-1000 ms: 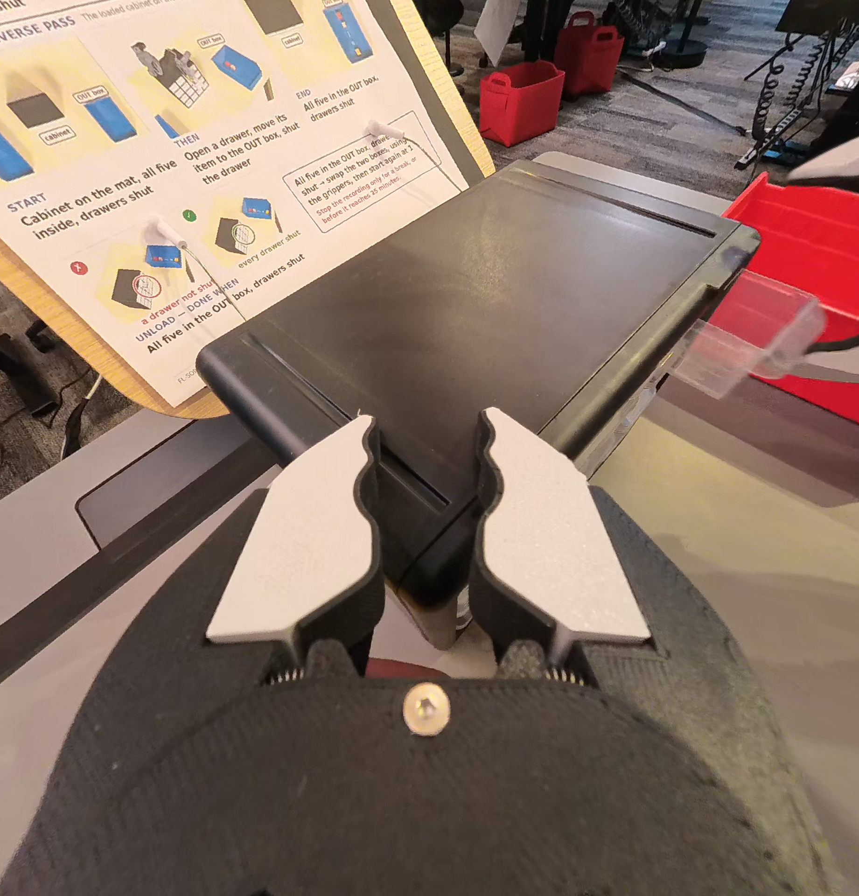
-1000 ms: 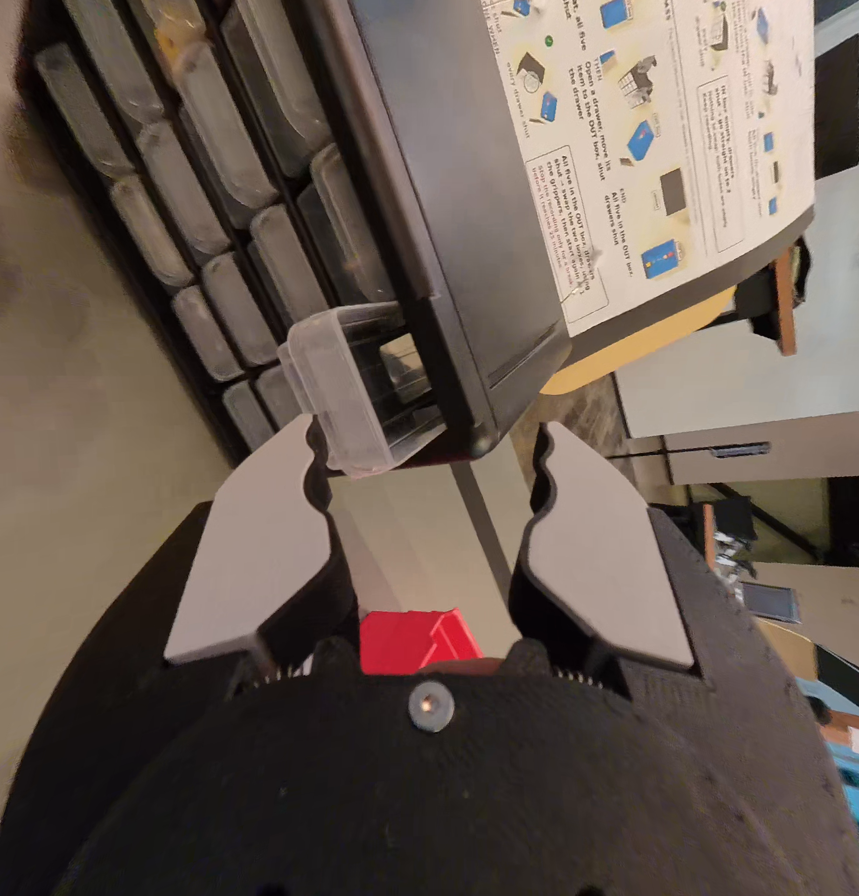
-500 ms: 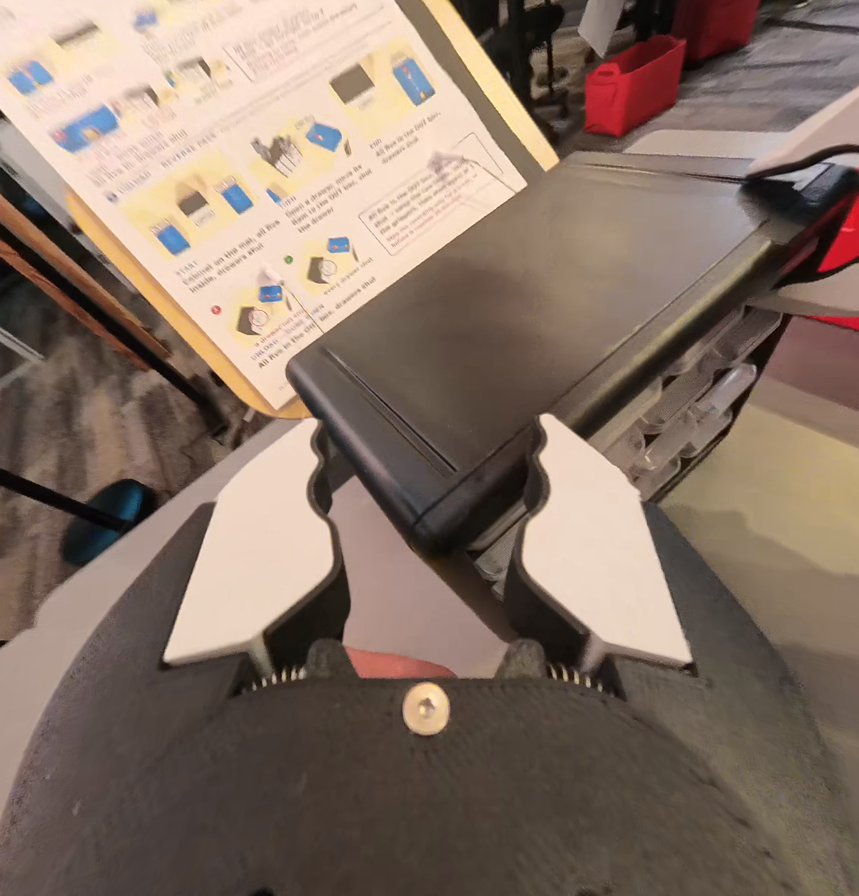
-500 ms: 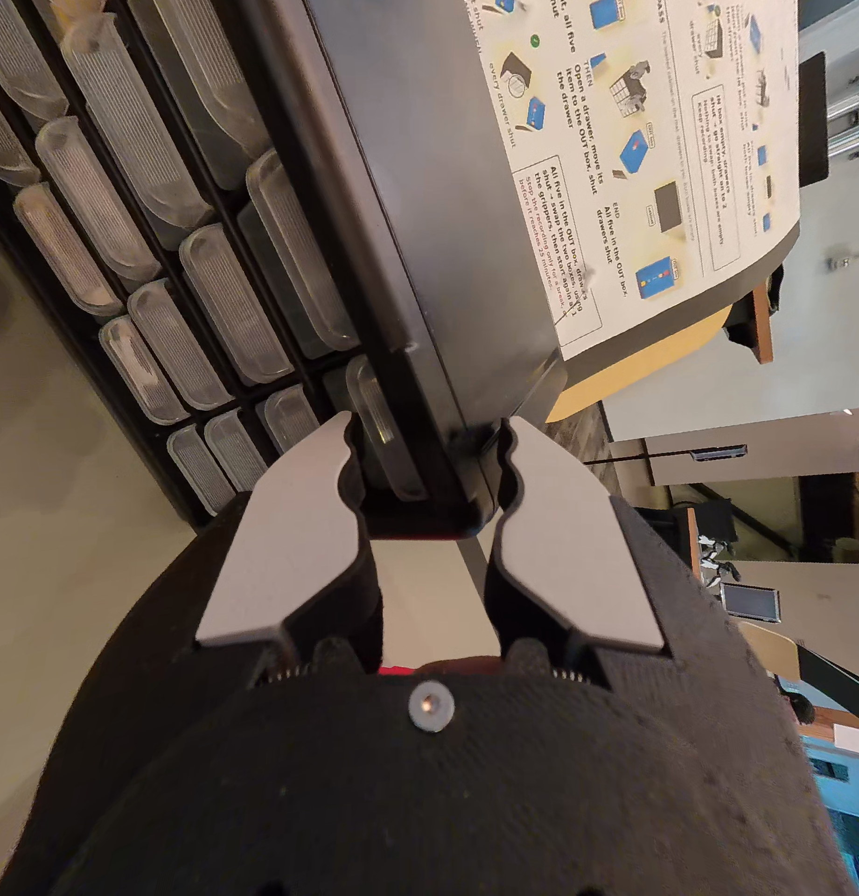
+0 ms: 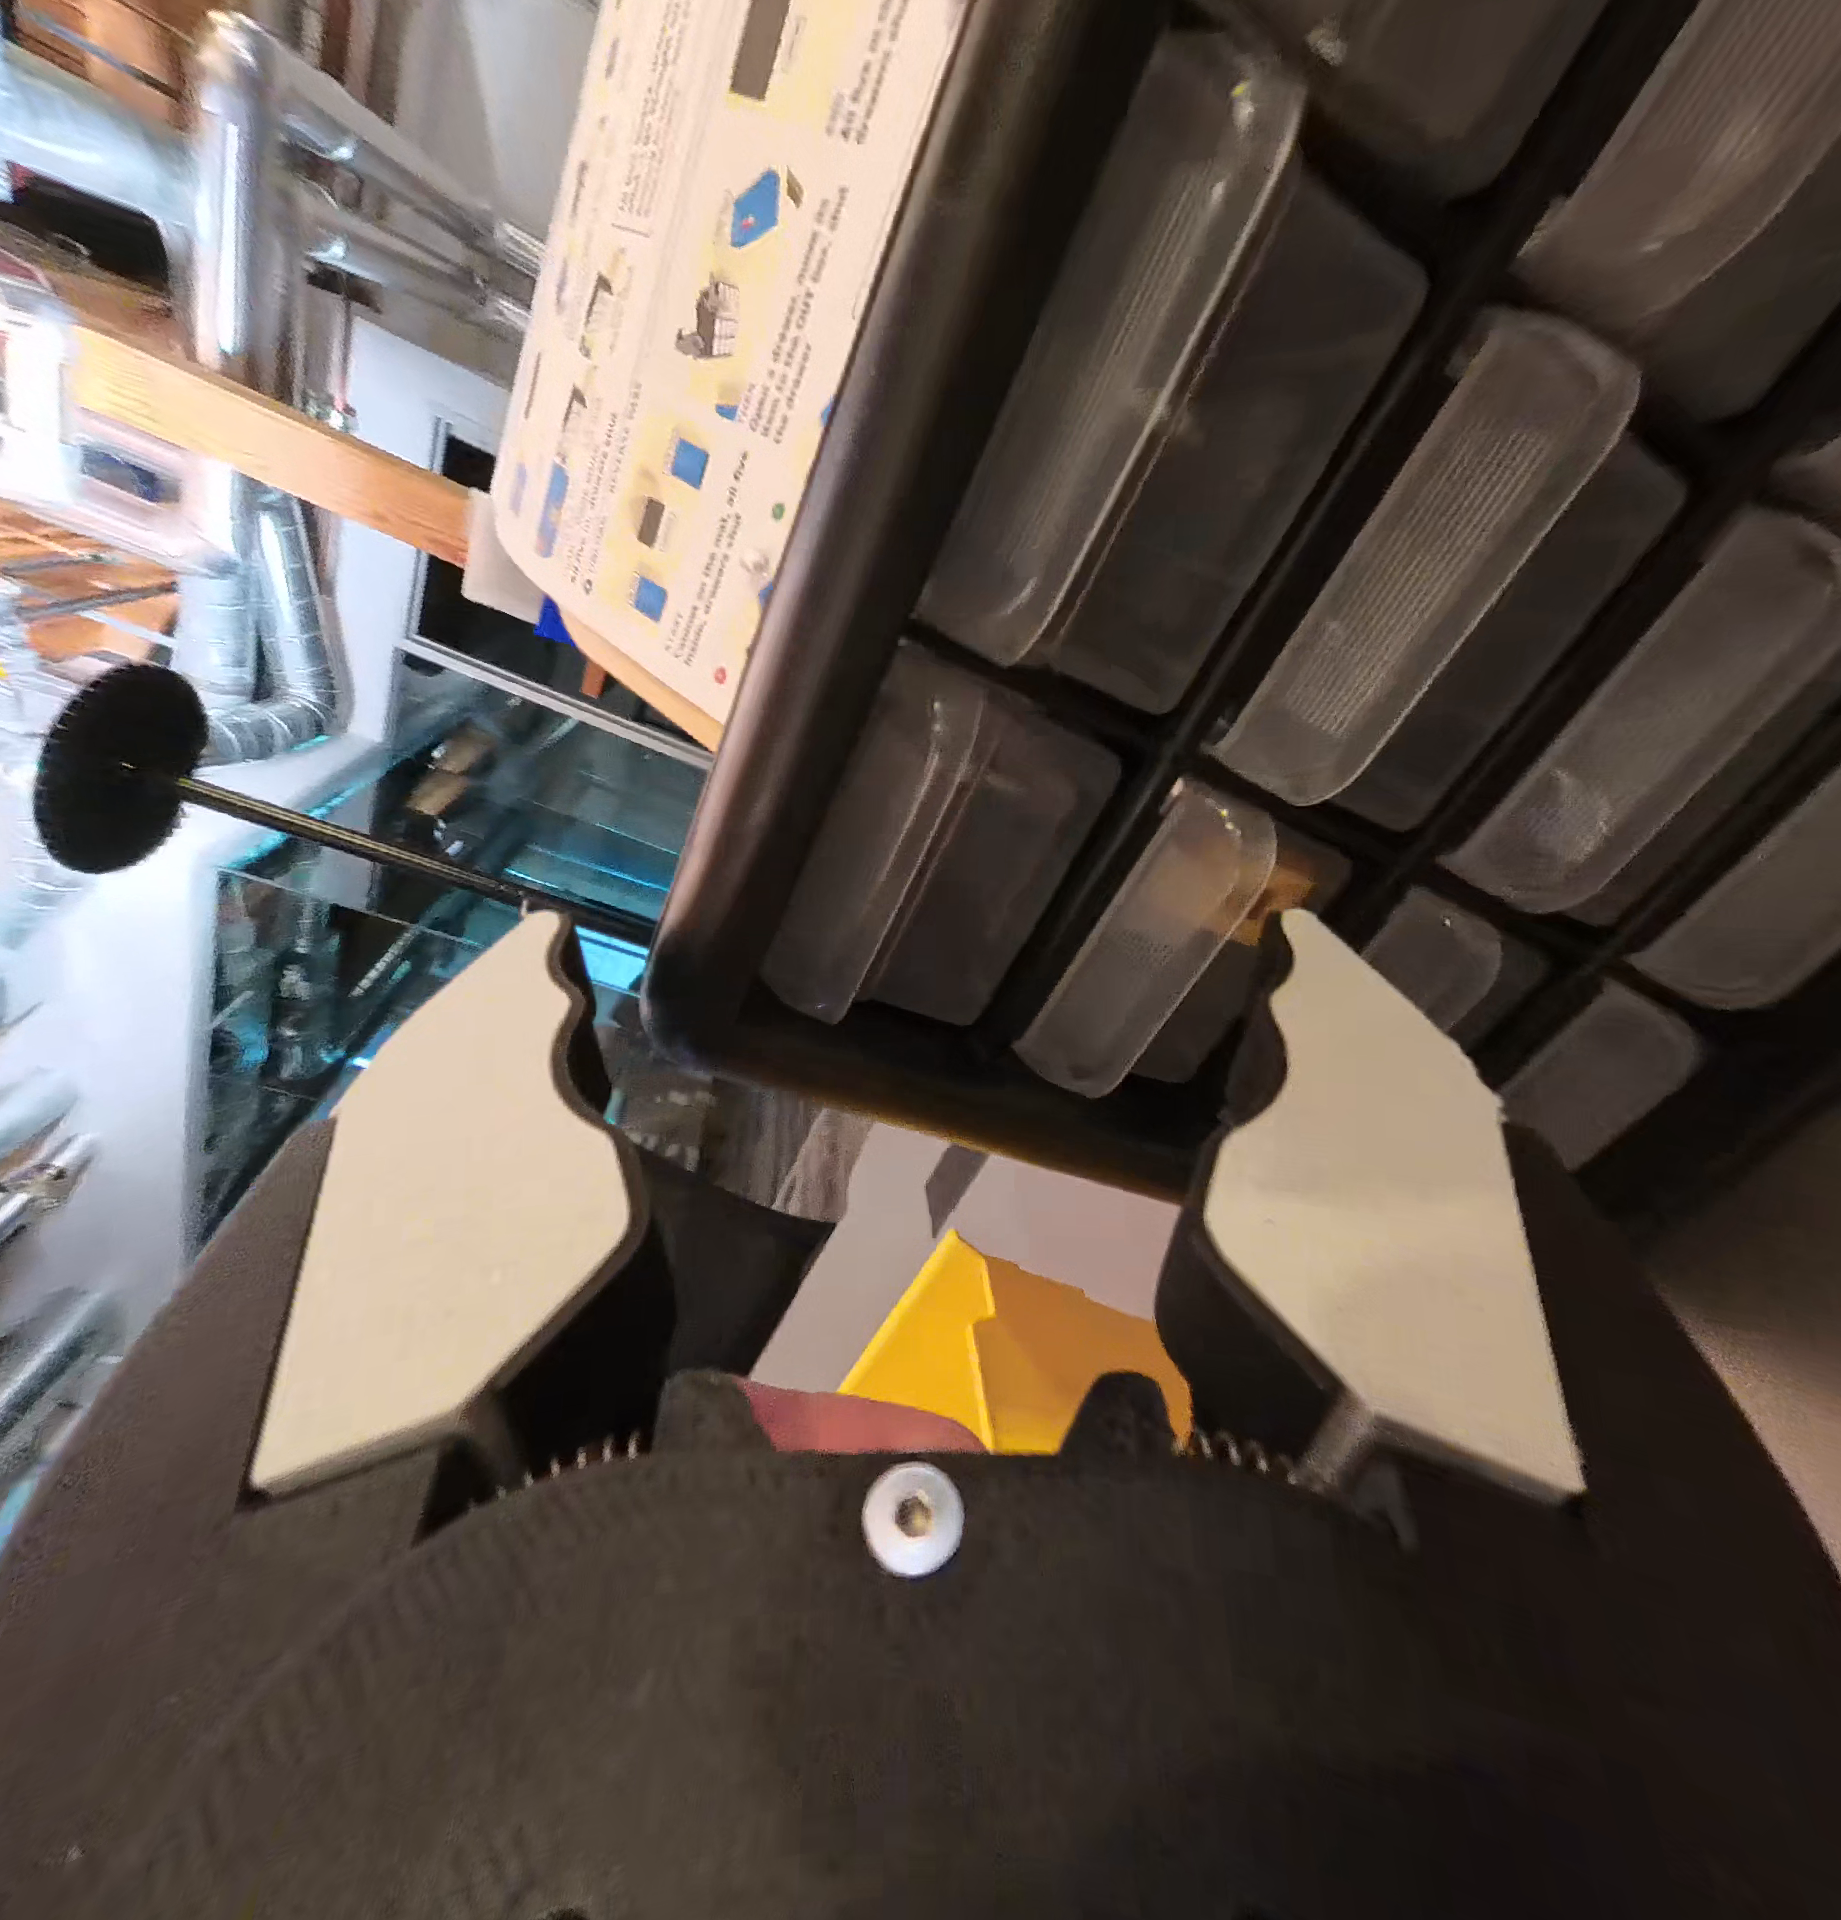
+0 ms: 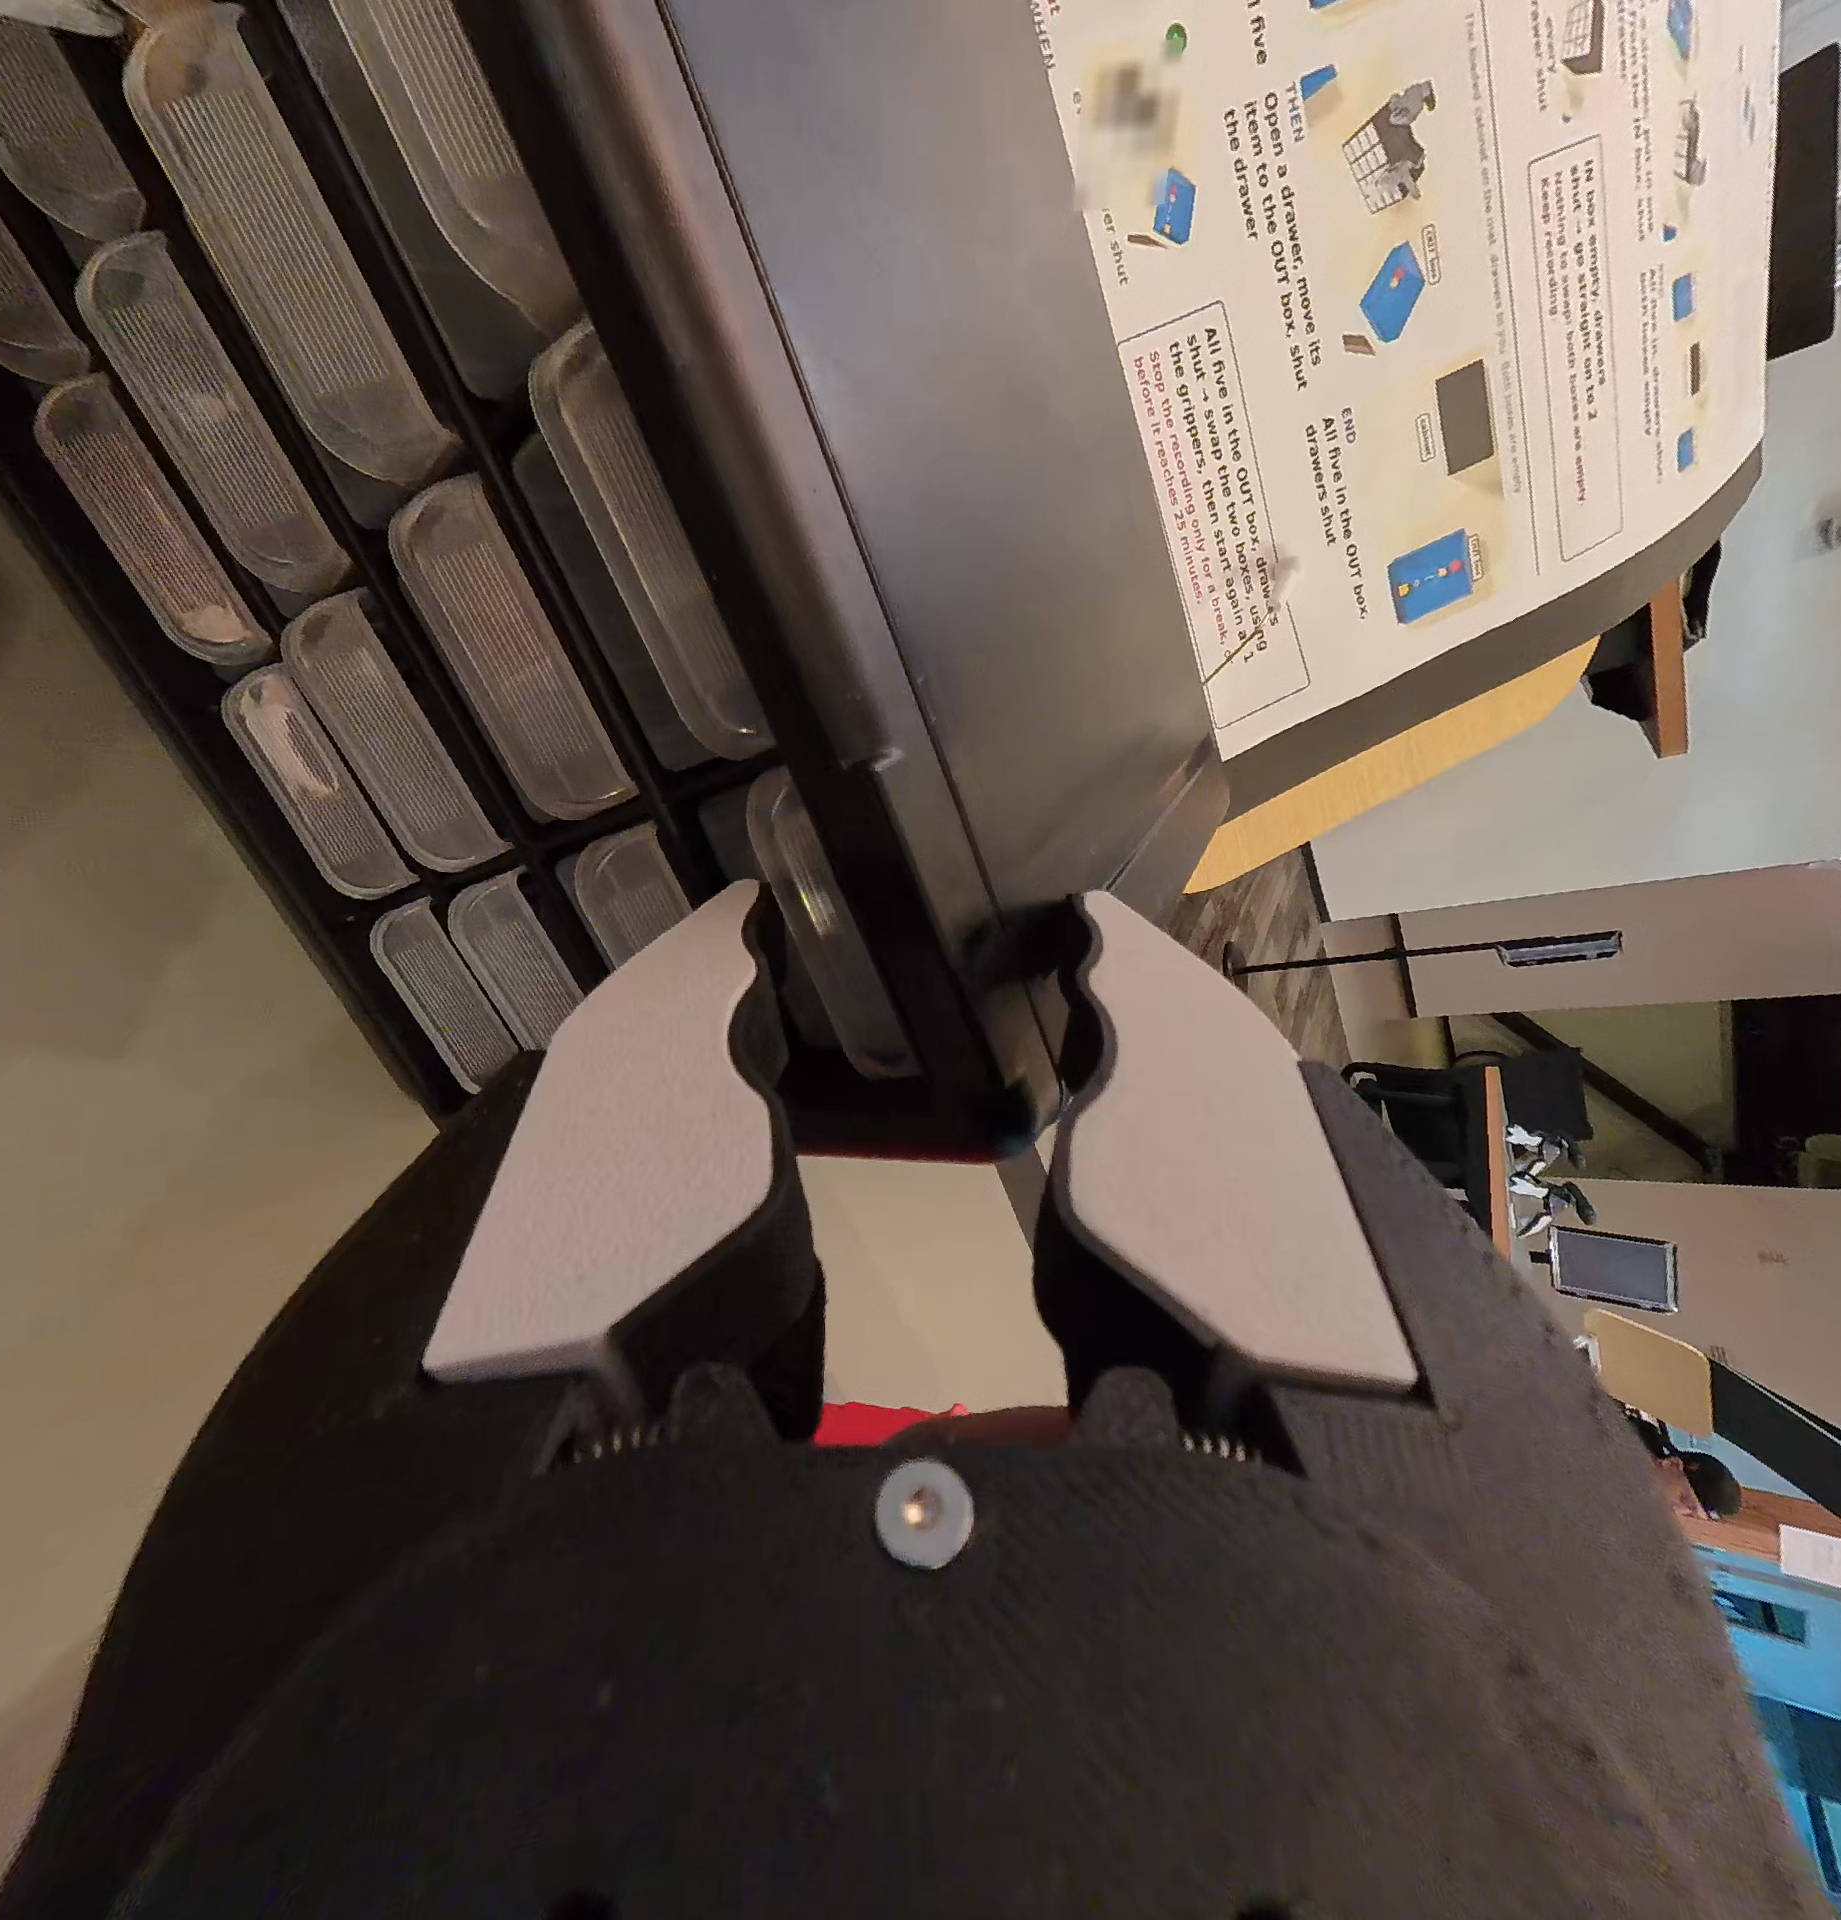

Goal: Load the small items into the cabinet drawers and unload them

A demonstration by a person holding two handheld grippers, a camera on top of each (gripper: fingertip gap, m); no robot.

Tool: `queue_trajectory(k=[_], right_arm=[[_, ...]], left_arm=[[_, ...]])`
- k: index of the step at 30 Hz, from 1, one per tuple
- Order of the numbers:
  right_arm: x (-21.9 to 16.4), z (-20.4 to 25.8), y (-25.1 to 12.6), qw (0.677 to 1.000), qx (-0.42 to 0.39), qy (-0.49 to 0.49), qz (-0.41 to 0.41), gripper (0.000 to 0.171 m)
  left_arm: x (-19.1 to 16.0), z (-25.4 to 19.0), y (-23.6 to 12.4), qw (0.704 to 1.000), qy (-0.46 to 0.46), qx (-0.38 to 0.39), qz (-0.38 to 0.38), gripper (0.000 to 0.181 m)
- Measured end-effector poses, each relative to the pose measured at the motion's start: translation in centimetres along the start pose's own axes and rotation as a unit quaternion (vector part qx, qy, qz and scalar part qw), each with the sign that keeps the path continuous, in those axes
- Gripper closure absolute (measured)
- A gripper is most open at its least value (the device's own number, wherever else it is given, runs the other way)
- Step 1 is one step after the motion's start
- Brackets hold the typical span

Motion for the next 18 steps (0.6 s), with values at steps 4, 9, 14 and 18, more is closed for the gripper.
queue_trajectory(k=[4, 9, 14, 18], right_arm=[[0.0, 0.0, 0.0, 1.0, 0.001, -0.002, 0.002, 0.122], [0.0, 0.0, 0.0, 1.0, 0.001, 0.001, 0.0, 0.122], [0.0, 0.0, 0.0, 1.0, 0.0, 0.003, 0.0, 0.122], [0.0, 0.0, 0.0, 1.0, 0.001, 0.003, -0.002, 0.122]], left_arm=[[0.5, -0.1, -0.6, 0.999, 0.03, 0.01, -0.012, 0.083], [0.7, -0.2, -1.0, 0.999, 0.048, 0.004, -0.011, 0.091], [0.8, -0.4, -1.3, 0.999, 0.05, 0.004, -0.011, 0.094], [0.8, -0.5, -1.8, 0.998, 0.054, 0.003, -0.015, 0.097]])
Point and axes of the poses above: each gripper's, where its closed fingertips meet, y out along the fingers, x out of its top, z = x × y across the jaws, the point moved 5 cm from there along -y, back along the fingers, and after that the axes turned 13 degrees about -z, right-handed, at the moved point
